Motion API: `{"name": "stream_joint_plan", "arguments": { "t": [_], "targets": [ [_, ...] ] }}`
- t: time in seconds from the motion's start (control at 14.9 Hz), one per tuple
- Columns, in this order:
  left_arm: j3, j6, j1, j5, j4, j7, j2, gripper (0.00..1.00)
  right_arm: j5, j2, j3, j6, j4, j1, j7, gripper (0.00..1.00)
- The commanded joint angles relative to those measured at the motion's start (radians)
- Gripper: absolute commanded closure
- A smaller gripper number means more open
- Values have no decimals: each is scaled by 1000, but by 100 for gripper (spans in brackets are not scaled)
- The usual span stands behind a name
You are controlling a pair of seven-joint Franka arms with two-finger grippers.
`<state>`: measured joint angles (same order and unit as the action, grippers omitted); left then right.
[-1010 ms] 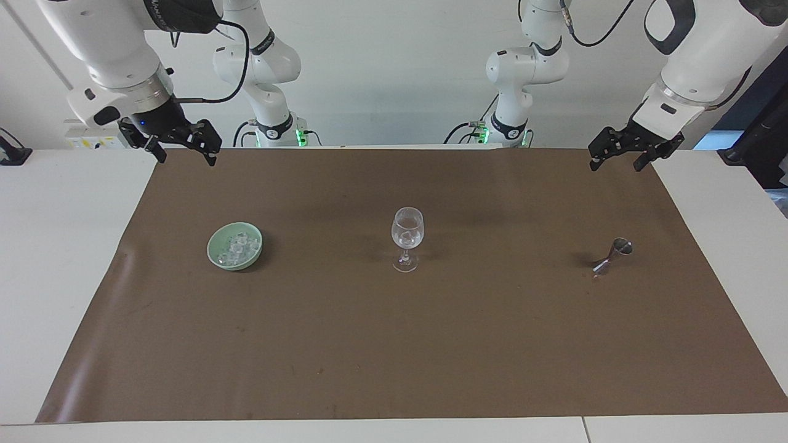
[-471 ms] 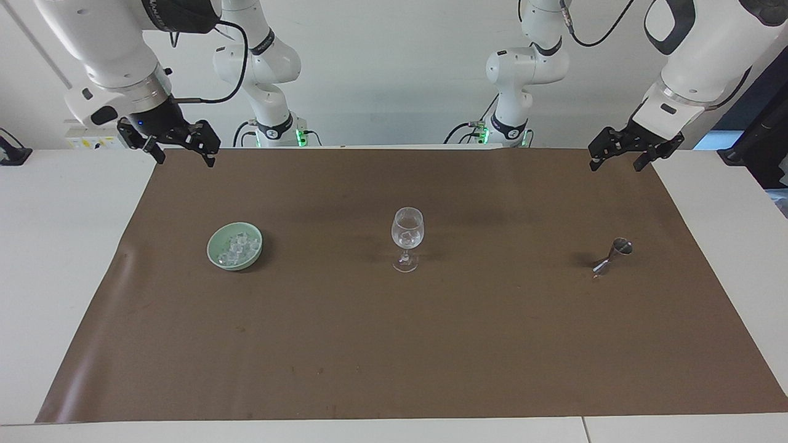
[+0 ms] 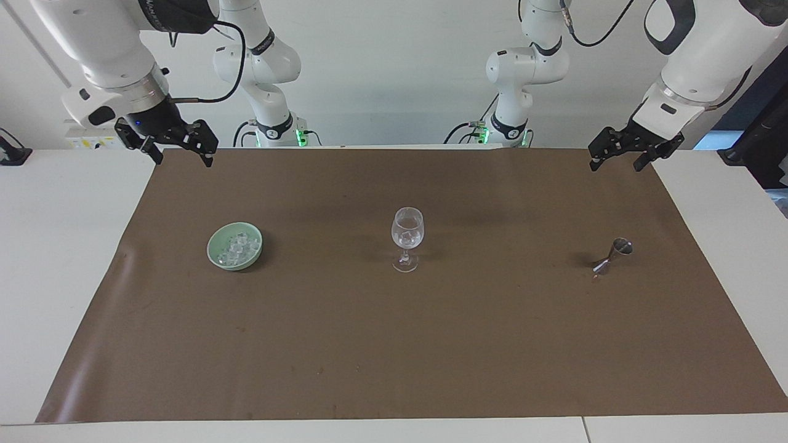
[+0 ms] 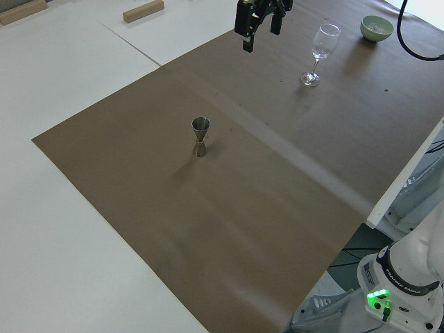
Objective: Pour wine and add ice with both arms
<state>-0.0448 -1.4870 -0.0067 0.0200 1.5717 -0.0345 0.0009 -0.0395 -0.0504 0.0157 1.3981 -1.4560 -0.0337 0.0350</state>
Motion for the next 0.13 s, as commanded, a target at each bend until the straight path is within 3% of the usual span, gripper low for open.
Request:
{"name": "stream_joint_plan", "arguments": {
  "t": [0.0, 0.07],
  "targets": [
    [2, -18, -1, -17, 27, -12, -21, 0, 20, 7, 4, 19, -18, -37, -52, 0],
    [2, -18, -1, -17, 27, -12, -21, 0, 18, 7, 4, 19, -15, -37, -53, 0]
  ]
}}
